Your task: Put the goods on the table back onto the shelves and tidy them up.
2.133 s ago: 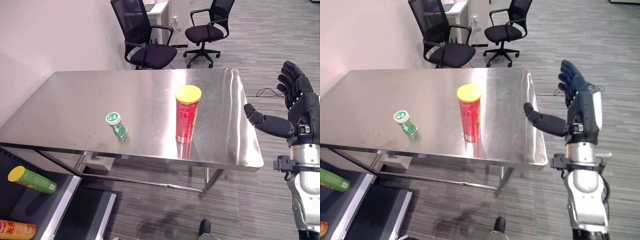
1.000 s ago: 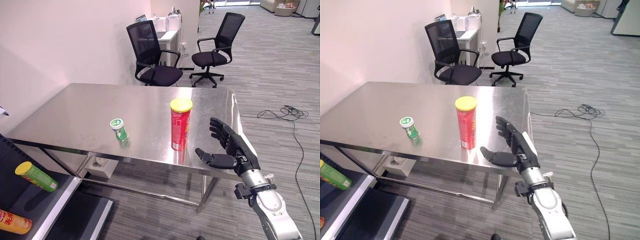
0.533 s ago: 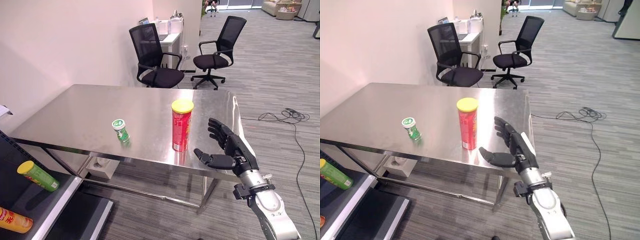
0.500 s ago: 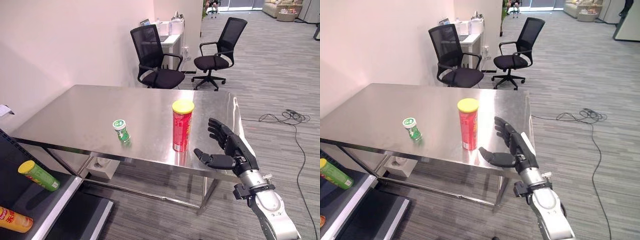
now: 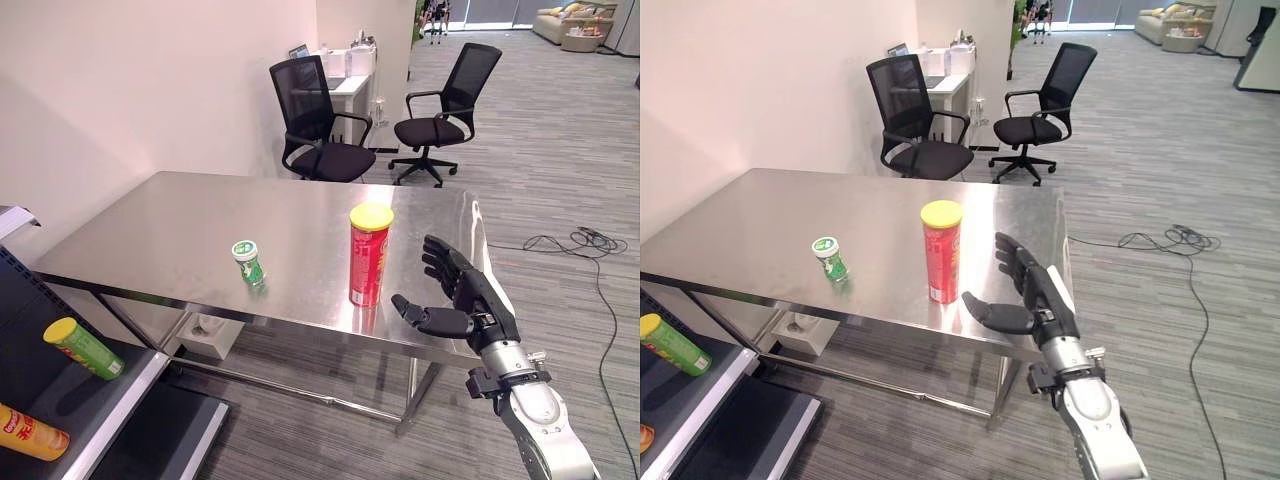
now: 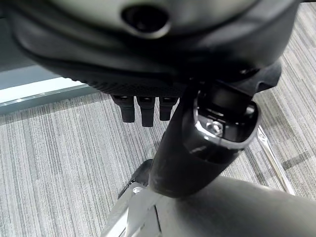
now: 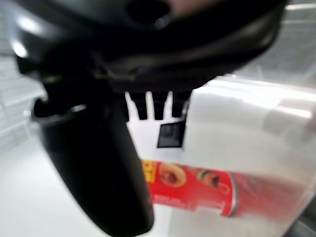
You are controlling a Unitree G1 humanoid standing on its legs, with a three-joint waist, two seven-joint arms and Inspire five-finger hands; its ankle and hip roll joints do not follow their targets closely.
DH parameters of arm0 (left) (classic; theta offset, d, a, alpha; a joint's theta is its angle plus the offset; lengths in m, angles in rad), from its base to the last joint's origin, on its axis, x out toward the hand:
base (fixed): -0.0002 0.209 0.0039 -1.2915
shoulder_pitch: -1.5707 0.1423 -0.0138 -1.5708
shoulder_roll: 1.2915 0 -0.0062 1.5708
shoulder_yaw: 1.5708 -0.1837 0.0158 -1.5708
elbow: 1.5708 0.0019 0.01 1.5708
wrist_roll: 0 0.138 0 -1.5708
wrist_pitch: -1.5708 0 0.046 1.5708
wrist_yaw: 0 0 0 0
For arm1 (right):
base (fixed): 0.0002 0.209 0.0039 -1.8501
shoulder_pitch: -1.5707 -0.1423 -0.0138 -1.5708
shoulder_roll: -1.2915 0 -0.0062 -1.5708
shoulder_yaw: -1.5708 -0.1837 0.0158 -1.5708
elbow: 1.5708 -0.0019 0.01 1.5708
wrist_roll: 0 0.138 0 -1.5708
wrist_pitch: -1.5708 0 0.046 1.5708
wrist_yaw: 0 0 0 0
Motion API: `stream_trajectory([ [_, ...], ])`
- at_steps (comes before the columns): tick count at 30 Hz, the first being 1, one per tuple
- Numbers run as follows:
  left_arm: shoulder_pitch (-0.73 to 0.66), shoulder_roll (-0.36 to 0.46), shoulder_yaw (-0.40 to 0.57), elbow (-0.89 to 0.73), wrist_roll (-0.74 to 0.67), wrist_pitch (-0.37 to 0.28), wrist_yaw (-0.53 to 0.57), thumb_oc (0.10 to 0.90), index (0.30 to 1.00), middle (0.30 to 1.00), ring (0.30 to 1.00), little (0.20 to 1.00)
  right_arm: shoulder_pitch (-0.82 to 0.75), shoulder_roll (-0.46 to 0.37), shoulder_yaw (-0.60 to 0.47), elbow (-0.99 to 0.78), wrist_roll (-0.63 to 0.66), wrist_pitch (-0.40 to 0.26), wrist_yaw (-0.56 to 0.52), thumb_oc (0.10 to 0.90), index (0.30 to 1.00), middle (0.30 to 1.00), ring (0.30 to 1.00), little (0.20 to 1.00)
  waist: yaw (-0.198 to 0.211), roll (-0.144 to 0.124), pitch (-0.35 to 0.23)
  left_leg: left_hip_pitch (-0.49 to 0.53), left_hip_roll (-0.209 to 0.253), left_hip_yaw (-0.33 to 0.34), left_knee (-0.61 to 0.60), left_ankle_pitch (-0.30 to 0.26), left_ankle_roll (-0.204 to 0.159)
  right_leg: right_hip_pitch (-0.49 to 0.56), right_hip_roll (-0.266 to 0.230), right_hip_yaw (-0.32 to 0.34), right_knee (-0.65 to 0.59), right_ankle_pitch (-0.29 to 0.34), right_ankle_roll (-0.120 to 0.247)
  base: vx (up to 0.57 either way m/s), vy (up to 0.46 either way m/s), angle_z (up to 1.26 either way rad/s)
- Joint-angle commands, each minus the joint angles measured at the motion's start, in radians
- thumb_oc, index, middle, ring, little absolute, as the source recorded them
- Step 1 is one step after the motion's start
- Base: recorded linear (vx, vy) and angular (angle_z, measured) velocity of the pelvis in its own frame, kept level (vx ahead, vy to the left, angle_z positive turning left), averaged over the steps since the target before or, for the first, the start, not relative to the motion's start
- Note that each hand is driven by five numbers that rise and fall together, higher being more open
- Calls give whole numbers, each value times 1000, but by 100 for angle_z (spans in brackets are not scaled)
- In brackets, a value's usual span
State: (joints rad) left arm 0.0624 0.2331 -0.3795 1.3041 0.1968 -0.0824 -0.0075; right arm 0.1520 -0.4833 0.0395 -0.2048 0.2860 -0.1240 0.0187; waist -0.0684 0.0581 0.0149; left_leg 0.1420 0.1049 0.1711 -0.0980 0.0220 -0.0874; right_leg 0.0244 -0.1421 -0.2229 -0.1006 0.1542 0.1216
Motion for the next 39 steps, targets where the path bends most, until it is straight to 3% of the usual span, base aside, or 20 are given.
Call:
stream_trajectory([
  [1,-63,-122,-12,16,-26,-71,-28,800,900,900,900,900,-89,33,-90,-119,-1,-107,-20,800,900,900,900,900,20,-24,19,37,-16,35,11,-125,36,-31,27,-7,19,-69,-3,0,0,0],
  [10,-56,-115,-5,11,-38,-67,-27,800,900,900,900,900,-88,32,-73,-105,-5,-99,-18,800,900,900,900,900,25,-27,20,40,-11,33,11,-125,34,-23,27,-11,19,-75,-5,6,0,1],
  [11,-53,-107,-6,9,-36,-59,-21,800,900,900,900,900,-176,-31,-175,-206,102,-137,-8,800,900,900,900,900,25,-29,15,44,-9,33,11,-126,32,-19,30,-10,19,-76,-6,48,1,6],
  [14,-81,-103,-1,20,-45,-54,-19,800,900,900,900,900,-227,-151,-269,-284,225,-145,-38,800,900,900,900,900,20,-38,12,47,-6,34,11,-127,28,-17,37,-6,18,-79,-5,47,-14,13],
  [17,-85,-107,-5,29,-73,-46,-28,800,900,900,900,900,-271,-288,-260,-298,296,-146,-17,800,900,900,900,900,21,-51,10,46,-3,38,11,-125,22,-16,42,-6,18,-80,-5,10,-13,0],
  [21,-70,-107,0,33,-84,-48,-38,800,900,900,900,900,-265,-359,-274,-312,342,-156,6,800,900,900,900,900,19,-57,9,48,1,38,11,-124,19,-14,43,-8,20,-82,-5,7,-4,1],
  [39,-39,-93,12,12,-92,-47,-63,800,900,900,900,900,-142,-373,-277,-319,372,-112,64,800,900,900,900,900,22,-57,9,57,12,32,11,-122,10,5,51,-21,22,-102,-12,2,-1,0],
])
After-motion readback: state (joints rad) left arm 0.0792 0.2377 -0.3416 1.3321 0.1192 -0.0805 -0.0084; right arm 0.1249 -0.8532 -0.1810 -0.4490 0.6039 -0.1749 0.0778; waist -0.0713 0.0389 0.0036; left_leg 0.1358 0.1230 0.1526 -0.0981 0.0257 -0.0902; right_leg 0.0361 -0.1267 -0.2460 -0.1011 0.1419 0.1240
